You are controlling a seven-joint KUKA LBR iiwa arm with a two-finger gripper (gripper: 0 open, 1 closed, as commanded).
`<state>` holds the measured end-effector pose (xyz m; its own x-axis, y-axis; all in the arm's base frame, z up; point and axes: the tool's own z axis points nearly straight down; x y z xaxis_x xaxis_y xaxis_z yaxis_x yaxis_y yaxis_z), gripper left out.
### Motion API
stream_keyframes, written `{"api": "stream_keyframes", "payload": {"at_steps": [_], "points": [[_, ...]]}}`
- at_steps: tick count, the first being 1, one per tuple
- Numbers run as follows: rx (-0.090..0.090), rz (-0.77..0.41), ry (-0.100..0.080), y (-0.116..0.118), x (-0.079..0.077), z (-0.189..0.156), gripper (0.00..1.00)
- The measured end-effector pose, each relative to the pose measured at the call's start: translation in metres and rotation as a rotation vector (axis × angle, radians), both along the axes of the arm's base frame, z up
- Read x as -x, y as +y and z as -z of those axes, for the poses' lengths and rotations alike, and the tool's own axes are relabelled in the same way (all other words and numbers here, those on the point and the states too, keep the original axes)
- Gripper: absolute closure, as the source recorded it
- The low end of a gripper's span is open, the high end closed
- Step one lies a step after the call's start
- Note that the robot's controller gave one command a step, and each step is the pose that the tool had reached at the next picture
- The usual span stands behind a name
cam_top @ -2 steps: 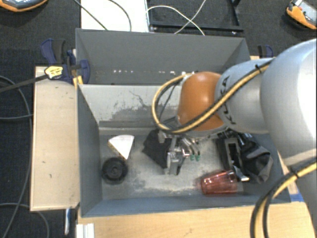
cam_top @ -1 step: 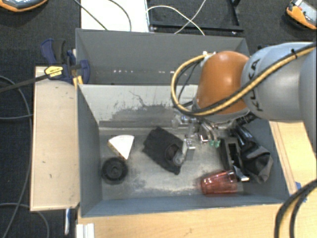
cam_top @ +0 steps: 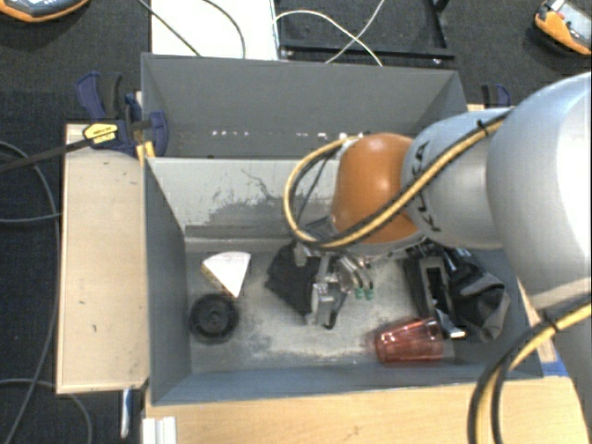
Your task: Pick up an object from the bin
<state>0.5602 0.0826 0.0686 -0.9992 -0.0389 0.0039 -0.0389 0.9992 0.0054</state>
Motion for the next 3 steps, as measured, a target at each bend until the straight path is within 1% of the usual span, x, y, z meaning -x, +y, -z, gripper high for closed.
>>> {"api": "stream_keyframes", "payload": {"at_steps": [1, 2, 3], "points": [[0.002, 0.451, -0.011, 0.050, -0.010, -0.002, 0.00], [-0.001, 0.001, -0.005, 0.000, -0.002, -0.002, 1.00], [-0.001, 0.001, -0.005, 0.000, -0.002, -0.002, 1.00]]}}
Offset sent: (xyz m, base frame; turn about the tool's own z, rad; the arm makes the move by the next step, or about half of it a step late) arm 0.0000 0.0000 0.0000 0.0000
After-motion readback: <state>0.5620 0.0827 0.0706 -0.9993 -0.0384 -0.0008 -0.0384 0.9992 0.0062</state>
